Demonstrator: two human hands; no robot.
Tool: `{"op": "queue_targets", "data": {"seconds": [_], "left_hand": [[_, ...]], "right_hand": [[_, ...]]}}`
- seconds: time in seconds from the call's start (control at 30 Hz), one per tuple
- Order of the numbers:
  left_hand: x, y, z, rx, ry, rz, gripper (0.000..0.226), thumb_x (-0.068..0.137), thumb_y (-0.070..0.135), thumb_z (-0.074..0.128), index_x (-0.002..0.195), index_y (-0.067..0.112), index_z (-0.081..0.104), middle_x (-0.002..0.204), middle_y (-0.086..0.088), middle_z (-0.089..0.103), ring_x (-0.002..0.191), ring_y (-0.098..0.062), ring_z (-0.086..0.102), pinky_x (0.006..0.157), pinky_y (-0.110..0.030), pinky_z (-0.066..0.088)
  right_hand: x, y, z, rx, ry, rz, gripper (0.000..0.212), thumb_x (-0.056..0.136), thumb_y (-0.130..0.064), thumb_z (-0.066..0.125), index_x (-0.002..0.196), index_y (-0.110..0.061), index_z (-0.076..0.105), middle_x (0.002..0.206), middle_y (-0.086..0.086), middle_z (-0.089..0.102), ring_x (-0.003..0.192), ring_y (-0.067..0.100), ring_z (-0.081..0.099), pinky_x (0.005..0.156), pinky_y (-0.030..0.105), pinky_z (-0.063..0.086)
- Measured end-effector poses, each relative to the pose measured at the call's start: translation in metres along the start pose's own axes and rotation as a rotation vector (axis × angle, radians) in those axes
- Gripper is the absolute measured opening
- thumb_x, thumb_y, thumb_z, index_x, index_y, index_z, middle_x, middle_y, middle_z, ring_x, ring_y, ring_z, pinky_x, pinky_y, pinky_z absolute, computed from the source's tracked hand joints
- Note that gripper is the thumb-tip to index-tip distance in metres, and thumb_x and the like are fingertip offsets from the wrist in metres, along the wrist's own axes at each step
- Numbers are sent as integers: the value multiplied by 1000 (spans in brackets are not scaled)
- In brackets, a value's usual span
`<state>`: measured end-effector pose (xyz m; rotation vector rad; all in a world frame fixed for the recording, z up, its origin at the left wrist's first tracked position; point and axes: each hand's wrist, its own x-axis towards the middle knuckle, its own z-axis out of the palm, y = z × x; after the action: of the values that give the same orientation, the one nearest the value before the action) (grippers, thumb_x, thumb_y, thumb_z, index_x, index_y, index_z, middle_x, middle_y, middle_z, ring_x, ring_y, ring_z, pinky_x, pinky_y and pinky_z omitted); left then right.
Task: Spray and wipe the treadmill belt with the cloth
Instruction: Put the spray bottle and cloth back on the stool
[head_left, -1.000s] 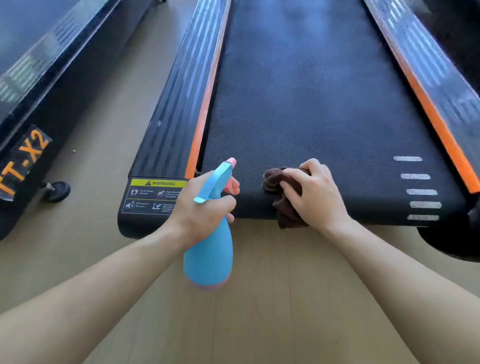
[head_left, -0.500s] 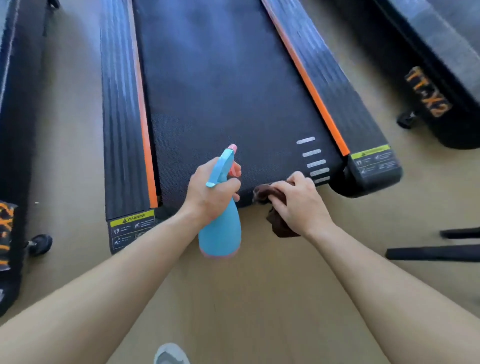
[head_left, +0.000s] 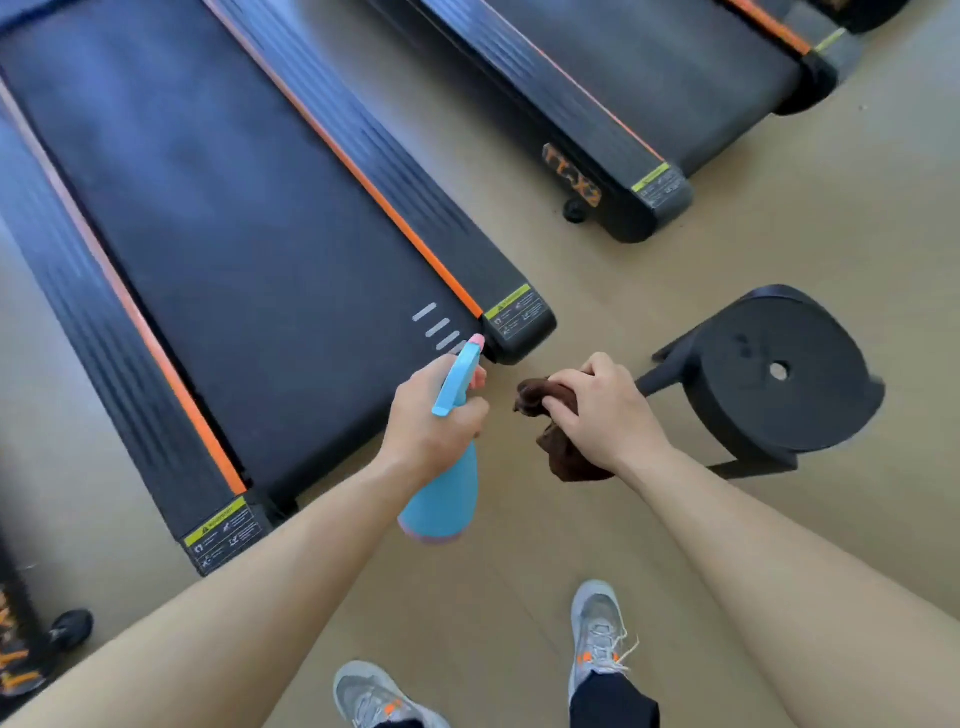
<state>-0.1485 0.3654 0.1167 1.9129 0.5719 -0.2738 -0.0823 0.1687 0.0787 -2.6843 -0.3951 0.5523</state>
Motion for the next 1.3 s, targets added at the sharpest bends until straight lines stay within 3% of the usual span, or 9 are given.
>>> {"op": "queue_targets", "data": {"seconds": [0.2,0.33,0.43,0.6,0.7,0.9,1.03,1.2,1.3], "left_hand": [[6,90,102,-10,-104,41,25,68,26,51,91,30,62,92,7,70,74,-25,75,70,-31,51],[31,127,191,37,-154,144,24,77,22,58,100,29,63,88,-2,70,82,-22,67,70,-30,47],[54,142,261,65,-176,197,23,86,10,61,104,25,61,90,2,67,81,-13,61,70,-26,43],[99,158,356,115,-163,230,18,87,11,61,104,17,58,97,-1,62,89,-28,64,77,-35,49],[125,165,390,165,-111,297,23,89,11,61,111,9,58,106,-8,61,92,-26,57,77,-31,43],[155,168,420,281,-79,396,37,101,22,59,135,10,51,131,-5,54,100,-14,49,90,-29,42],[153,159,413,319,-134,460,48,100,33,62,142,16,46,141,0,46,106,-19,60,93,-37,51],[136,163,390,406,-281,344,84,93,38,76,159,26,25,155,5,38,102,1,50,91,-26,44],[118,151,369,481,-267,198,87,91,41,75,159,27,22,160,7,31,125,-11,56,95,-41,54]], "right_hand": [[-43,108,-75,10,188,256,31,101,-41,54,125,-25,66,116,6,44,104,29,43,86,44,50],[-59,192,-96,87,244,414,30,100,-41,55,125,-27,66,118,6,43,107,30,44,90,43,48],[-69,249,-98,132,241,484,28,99,-40,58,122,-28,68,111,3,43,107,31,47,91,39,47],[-71,326,-94,186,207,543,25,98,-39,59,119,-28,69,106,3,42,108,31,46,89,42,47],[-62,354,-91,208,203,547,25,98,-39,59,120,-29,68,105,2,41,107,29,44,88,41,47],[-45,373,-85,269,232,560,26,98,-40,59,121,-29,67,104,1,39,103,26,43,80,36,41],[-41,370,-92,300,245,576,27,98,-39,59,121,-27,67,107,2,42,106,29,47,86,39,46],[-40,354,-109,374,260,609,29,97,-39,61,123,-27,68,107,2,44,109,29,50,91,38,46],[-43,345,-121,456,259,600,27,96,-37,63,121,-29,69,106,0,46,107,25,52,91,34,44]]}}
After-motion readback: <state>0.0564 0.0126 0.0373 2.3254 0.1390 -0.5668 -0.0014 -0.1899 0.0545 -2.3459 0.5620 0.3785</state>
